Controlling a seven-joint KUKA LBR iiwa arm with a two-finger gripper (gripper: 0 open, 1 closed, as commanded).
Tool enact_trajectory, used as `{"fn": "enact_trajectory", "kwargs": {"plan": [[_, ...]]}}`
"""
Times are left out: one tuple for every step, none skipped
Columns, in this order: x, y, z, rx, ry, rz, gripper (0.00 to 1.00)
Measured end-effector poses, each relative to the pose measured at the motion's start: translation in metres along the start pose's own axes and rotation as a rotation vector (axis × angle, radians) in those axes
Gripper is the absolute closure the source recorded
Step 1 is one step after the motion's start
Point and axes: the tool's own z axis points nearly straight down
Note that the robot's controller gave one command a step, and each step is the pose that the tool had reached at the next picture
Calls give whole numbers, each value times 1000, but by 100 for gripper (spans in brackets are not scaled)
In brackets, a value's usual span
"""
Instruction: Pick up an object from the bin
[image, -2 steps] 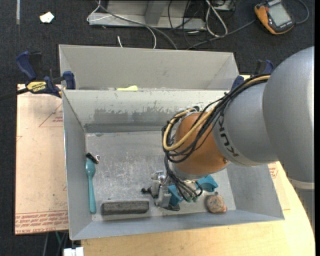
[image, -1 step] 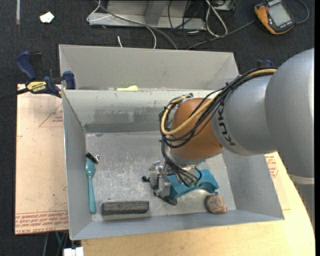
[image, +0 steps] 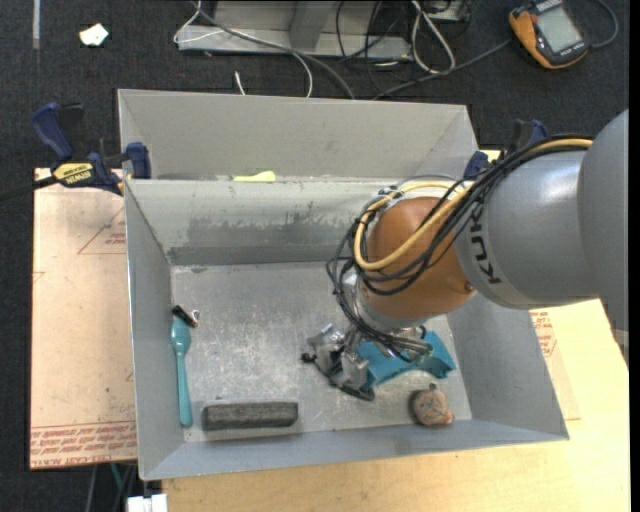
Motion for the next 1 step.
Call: {"fn": "enact_trajectory", "kwargs": {"plan": [[25, 1, -1, -2, 2, 54, 100]]}}
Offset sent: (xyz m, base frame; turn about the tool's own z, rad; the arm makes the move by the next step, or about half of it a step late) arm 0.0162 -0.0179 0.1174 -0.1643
